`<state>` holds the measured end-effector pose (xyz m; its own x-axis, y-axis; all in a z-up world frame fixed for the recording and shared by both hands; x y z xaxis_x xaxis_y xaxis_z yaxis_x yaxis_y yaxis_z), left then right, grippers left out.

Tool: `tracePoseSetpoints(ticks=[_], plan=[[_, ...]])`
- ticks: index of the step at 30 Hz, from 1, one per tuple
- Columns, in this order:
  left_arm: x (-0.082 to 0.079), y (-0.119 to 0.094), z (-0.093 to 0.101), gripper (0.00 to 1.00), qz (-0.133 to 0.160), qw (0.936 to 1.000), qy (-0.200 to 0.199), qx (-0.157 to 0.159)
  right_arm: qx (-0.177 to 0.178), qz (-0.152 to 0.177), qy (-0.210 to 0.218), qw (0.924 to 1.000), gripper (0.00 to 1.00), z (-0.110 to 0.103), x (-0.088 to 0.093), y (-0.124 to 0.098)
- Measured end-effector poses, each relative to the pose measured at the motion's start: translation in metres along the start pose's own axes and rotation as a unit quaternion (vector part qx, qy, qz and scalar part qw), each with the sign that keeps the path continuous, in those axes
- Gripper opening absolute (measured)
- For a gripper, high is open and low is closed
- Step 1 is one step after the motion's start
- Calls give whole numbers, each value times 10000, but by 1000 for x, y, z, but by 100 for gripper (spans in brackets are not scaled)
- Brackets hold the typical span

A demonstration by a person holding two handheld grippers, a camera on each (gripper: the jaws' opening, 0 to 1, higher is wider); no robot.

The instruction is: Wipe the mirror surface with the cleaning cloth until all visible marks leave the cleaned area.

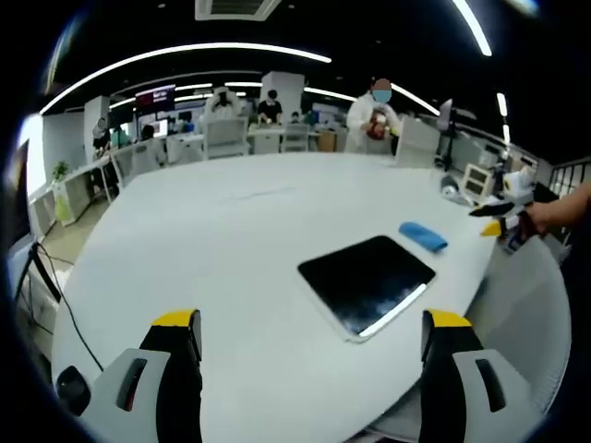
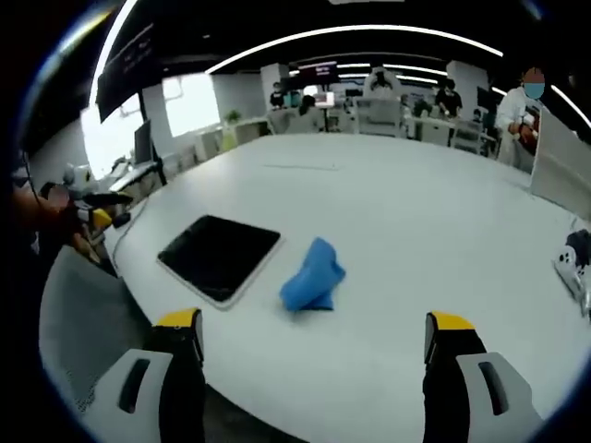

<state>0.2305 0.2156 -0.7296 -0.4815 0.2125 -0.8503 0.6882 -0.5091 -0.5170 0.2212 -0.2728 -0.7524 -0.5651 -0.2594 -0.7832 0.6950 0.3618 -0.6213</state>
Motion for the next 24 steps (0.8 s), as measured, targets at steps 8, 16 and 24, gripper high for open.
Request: tracePoseSetpoints(ticks=[8, 16, 24], plan=[[-4, 4, 5, 99, 25, 9999, 122, -15, -121, -80, -135, 9998, 97, -4, 7, -8], [-2, -3, 4, 99, 23, 9999, 5, -163, -232, -35, -102, 9997, 100, -2, -3, 0], [7, -9, 13, 99, -99, 9998, 131, -118, -169, -55, 70, 9998, 100, -1, -1, -4]])
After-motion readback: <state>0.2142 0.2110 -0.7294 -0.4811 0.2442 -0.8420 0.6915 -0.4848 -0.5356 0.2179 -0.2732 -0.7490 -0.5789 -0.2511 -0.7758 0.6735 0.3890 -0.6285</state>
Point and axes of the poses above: the point that each gripper's makers call its tool centre point, and the gripper's own axes: y roughly forward along the fingers, z roughly to its right, x roughly out of its underside, the point moved 7 cm from there along -y, roughly backward along the fingers, and after that the axes turned 2 degrees about -z, right-handed, at the moved point
